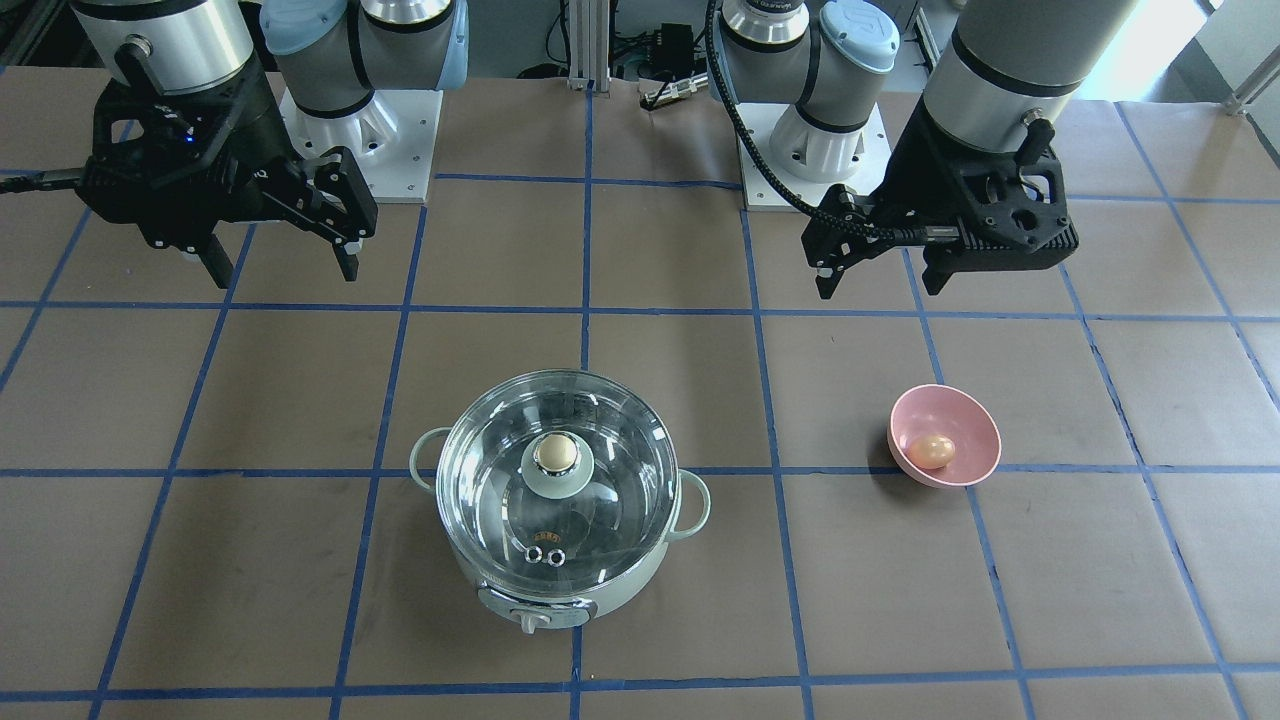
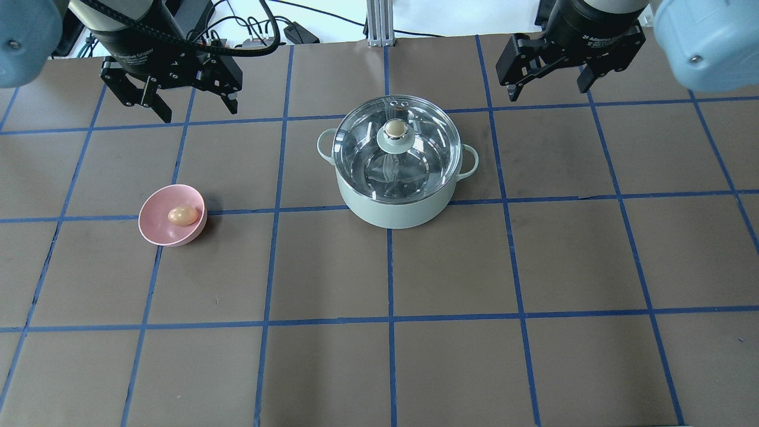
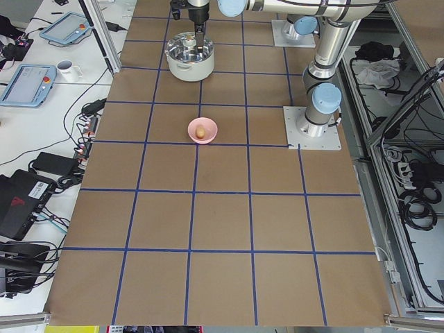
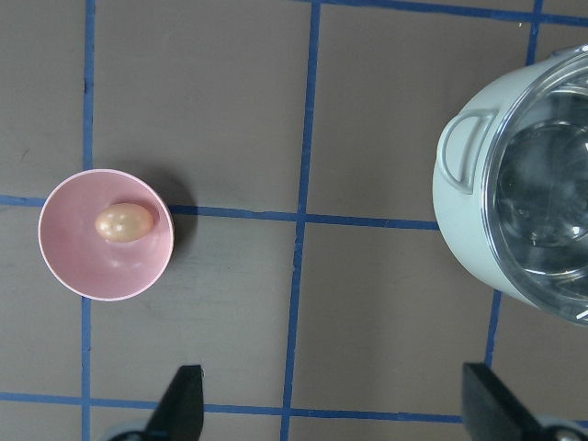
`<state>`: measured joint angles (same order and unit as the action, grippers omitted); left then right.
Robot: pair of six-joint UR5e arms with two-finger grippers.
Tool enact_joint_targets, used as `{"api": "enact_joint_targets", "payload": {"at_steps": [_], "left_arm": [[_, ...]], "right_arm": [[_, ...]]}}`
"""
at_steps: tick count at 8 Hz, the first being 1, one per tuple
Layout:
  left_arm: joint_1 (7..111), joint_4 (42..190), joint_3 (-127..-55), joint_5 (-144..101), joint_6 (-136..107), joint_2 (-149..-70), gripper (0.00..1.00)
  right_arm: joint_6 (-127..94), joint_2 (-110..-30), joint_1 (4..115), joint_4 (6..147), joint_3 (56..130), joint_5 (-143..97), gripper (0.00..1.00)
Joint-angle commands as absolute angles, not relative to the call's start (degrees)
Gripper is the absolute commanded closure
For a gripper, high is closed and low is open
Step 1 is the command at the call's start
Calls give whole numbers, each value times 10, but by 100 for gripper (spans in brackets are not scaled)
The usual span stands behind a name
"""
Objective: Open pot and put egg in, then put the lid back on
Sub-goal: 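Move the right gripper toward the lid knob while the left nears the bowl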
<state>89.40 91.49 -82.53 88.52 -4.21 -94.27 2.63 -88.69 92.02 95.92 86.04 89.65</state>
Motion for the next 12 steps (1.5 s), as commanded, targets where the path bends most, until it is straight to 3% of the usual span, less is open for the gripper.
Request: {"api": "enact_joint_targets", "payload": {"at_steps": [1,4,8,10,12], "left_arm": [[894,913,-825,887,-41,-944,0],[892,913,-825,889,-40,-945,0],[862,904,-831,896,39,-964,0],[781,831,-886,906,43,-975,0],[762,766,-948,910,46,-1015,0]], "right_arm": [[27,-887,920,959,860,896,0],[-1,-860,925,973,846,896,0],[-170,-732,1027,1123,828,897,0],[-249,-678,1077,1161,817,899,0],[-262,-662,1081,1174,817,910,0]]}}
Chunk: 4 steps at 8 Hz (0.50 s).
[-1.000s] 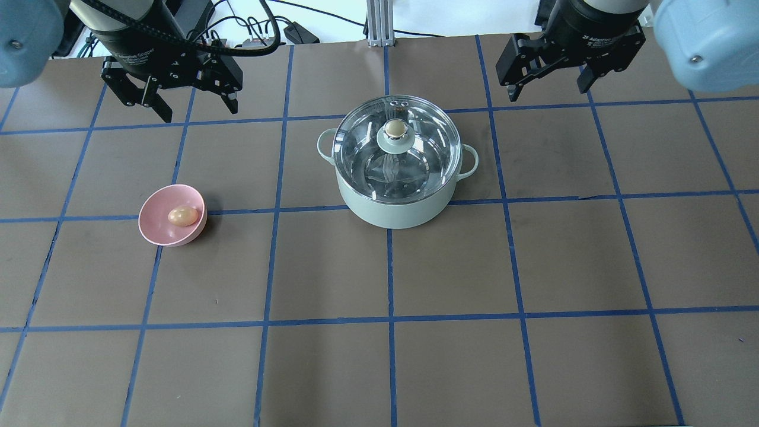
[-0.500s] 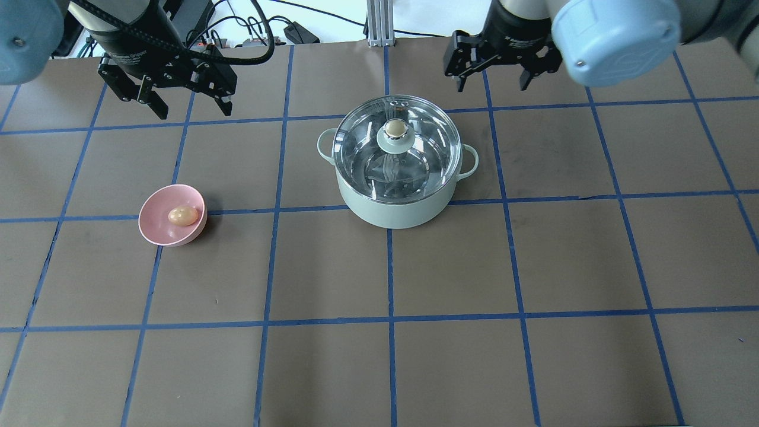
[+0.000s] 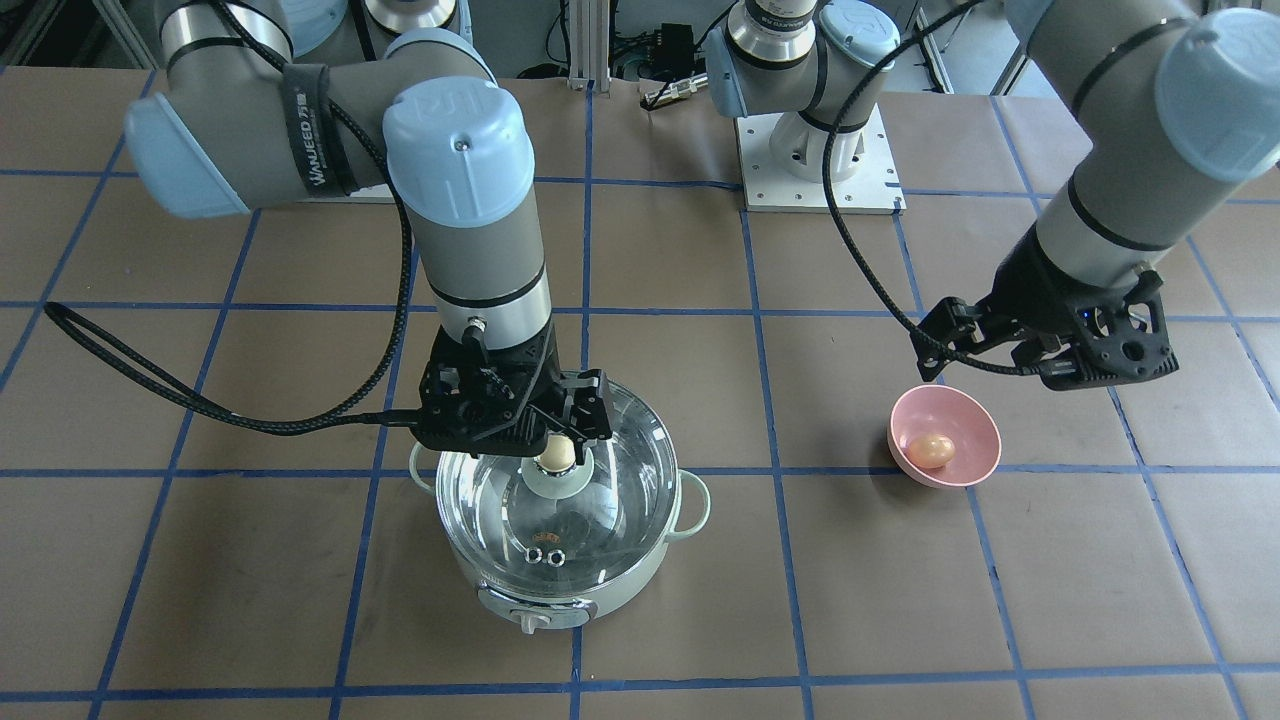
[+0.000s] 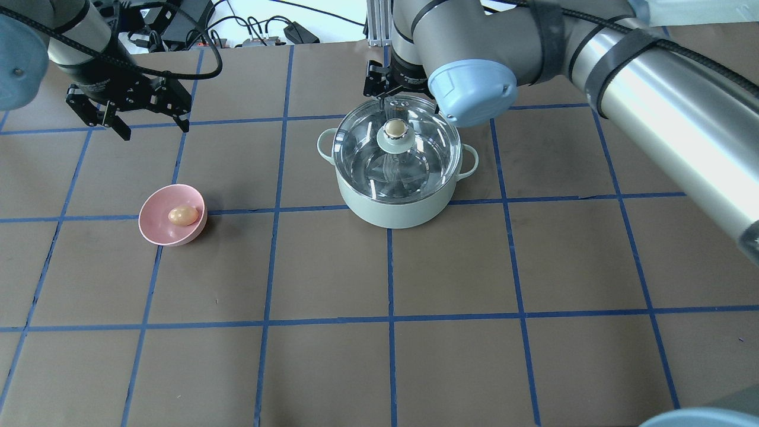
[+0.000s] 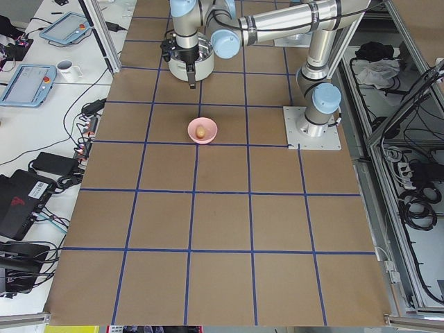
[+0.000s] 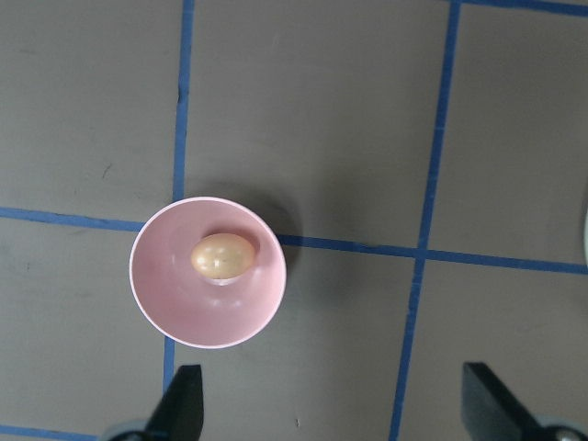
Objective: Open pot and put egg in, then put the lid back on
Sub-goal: 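Grasp the lid knob with the right gripper while the left descends onto the egg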
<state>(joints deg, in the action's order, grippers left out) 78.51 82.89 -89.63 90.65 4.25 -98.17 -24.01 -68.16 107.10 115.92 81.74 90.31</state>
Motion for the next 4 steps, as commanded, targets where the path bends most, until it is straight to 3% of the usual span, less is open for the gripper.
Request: {"api": "enact_joint_targets", "payload": {"at_steps": [1,4], "left_arm": [[753,711,-954,910,47,-1053,0],[698,691,-1005,905,122,-1084,0]], "right_arm": [[-274,-656,1081,1173,818,908,0],[-285,-651,1081,1172,823,903,2]]}}
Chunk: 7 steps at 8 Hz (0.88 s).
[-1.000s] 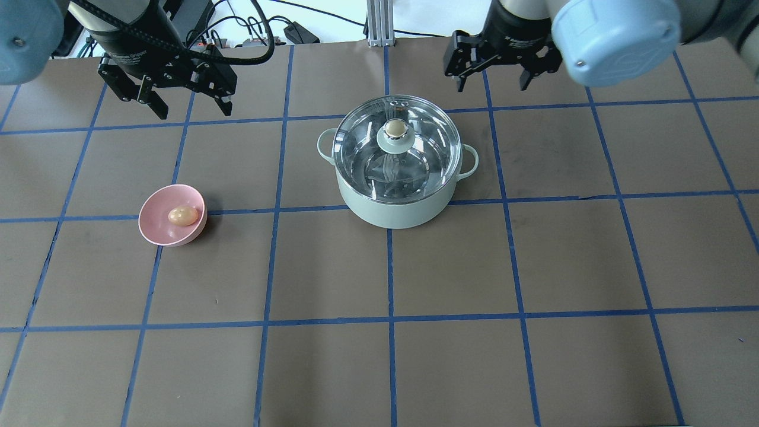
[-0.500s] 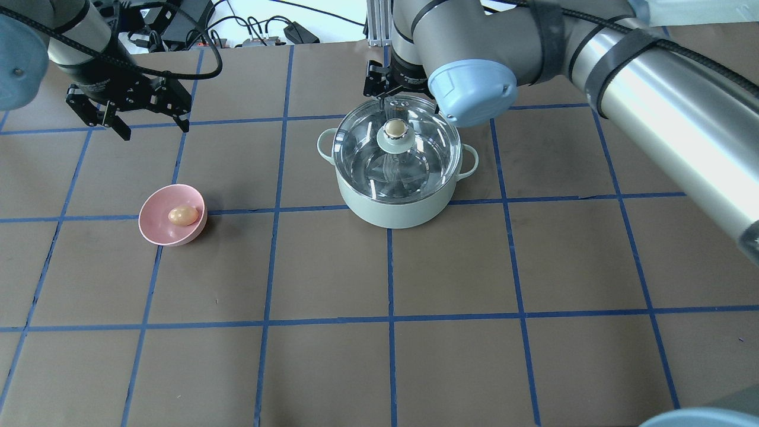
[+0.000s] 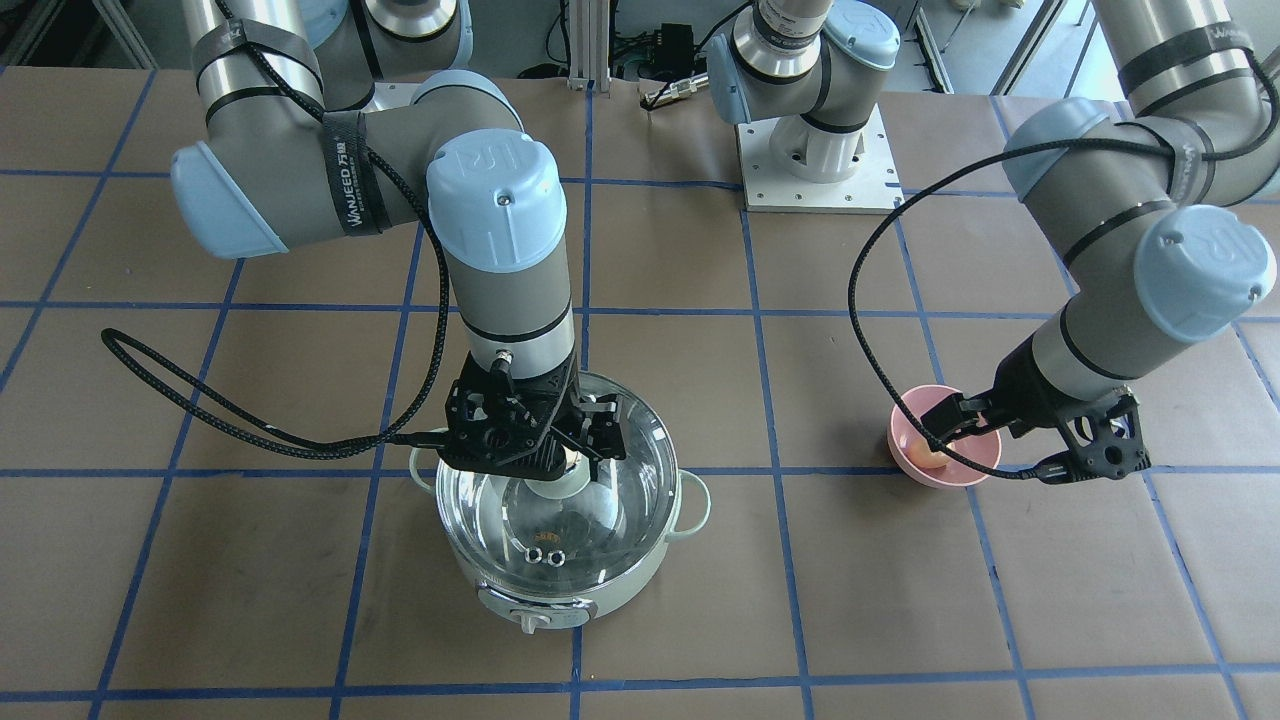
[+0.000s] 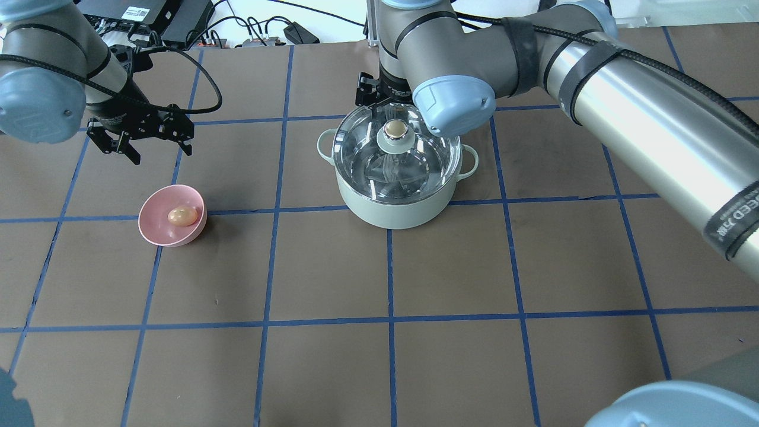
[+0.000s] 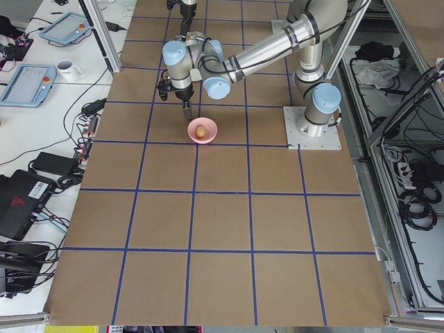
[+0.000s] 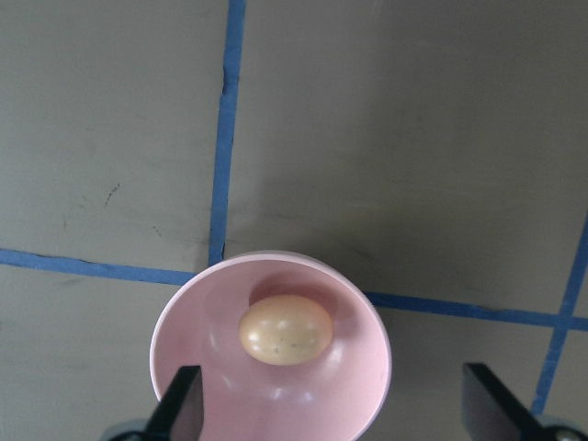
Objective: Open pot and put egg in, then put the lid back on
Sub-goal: 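Grasp the lid knob with the right gripper while the left descends onto the egg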
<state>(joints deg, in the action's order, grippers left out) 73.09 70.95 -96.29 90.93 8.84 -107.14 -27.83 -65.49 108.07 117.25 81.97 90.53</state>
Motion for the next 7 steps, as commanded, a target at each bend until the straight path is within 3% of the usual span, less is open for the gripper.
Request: {"api": "enact_joint_targets", "payload": {"at_steps": [1,4,6,7], "left_arm": [[698,655,-1038,907,121,-1084,0],[698,649,-1083,910,123,-1084,2],[697,648,-1084,909,127,-1088,3],[697,648,-1081,908,127,-1099,3]], "right_arm": [[-286,-650,1081,1172,824,903,6],[-294,-648,1086,1168,824,901,38],[-277,-650,1086,1153,829,901,92],[-261,-652,1086,1152,827,901,100]]}}
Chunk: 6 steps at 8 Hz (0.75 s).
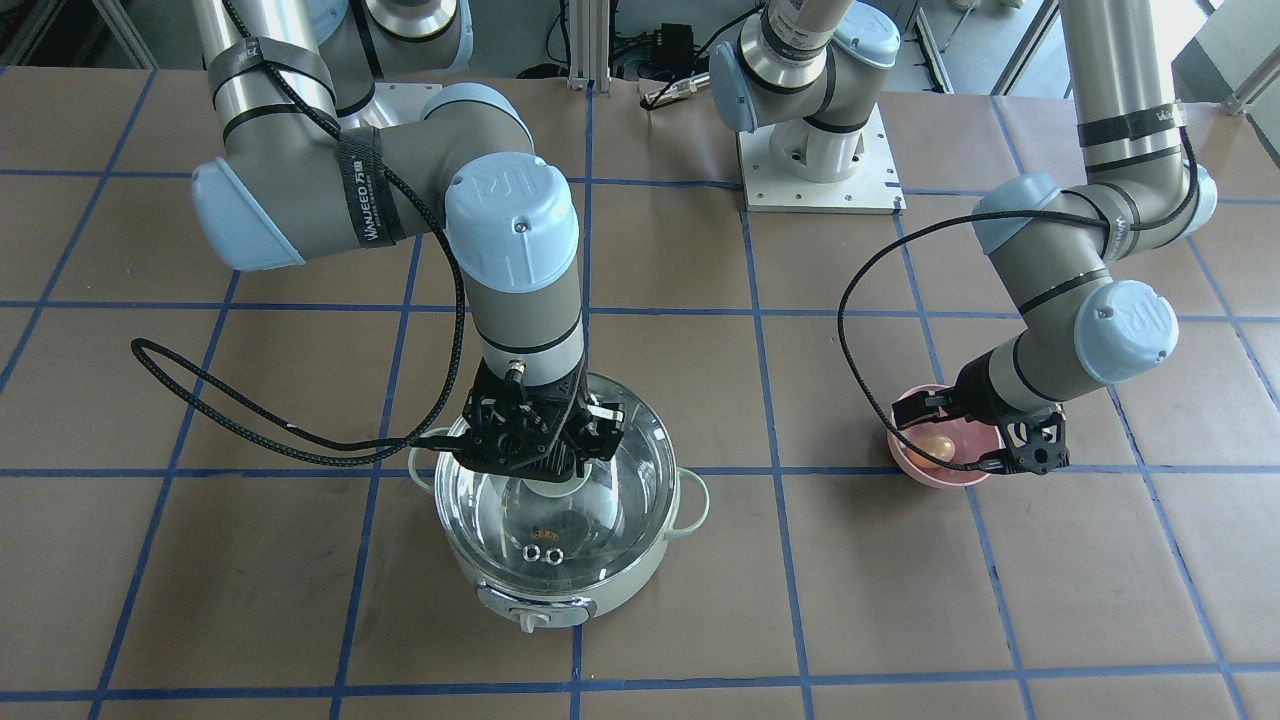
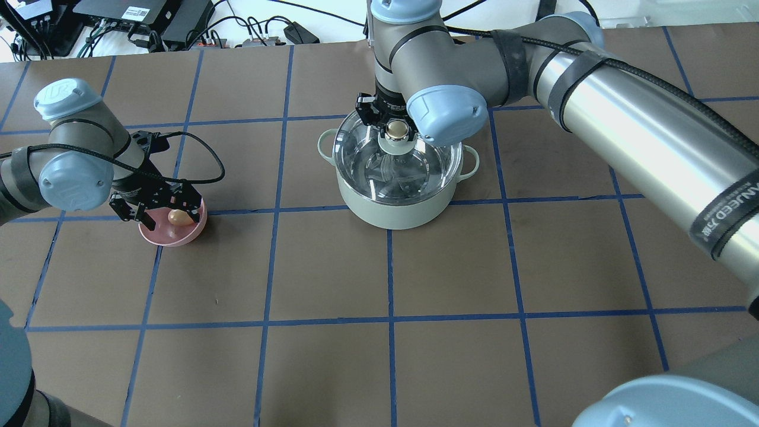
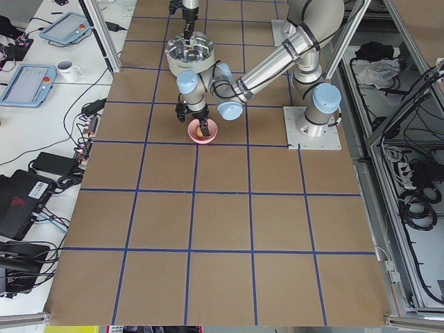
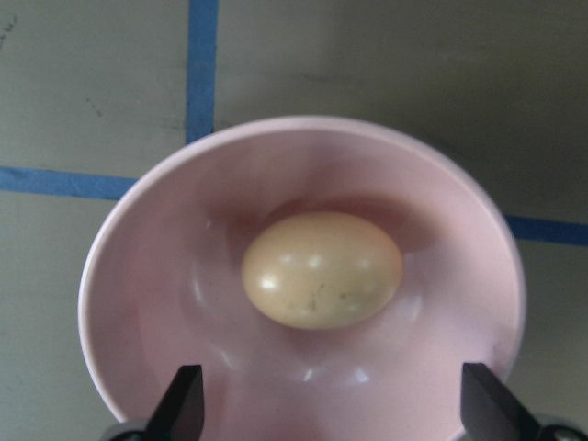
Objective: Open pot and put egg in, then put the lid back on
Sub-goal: 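Grasp the lid knob with the right gripper while the left descends onto the egg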
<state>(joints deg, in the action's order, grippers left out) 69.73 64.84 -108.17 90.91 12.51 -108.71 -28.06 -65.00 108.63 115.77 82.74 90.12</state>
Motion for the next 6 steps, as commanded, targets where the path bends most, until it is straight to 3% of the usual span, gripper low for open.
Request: {"api": "enact_joint_targets", "payload": {"at_steps": [1,6], "left_arm": [[696,646,-1080,908,128,-1104,3],[695,622,-1078,929,130,-1109,2]], "right_arm": [[-258,-653,1086,1152,817,903,100],[-139,-711,1005,1045,787,901,100]]}}
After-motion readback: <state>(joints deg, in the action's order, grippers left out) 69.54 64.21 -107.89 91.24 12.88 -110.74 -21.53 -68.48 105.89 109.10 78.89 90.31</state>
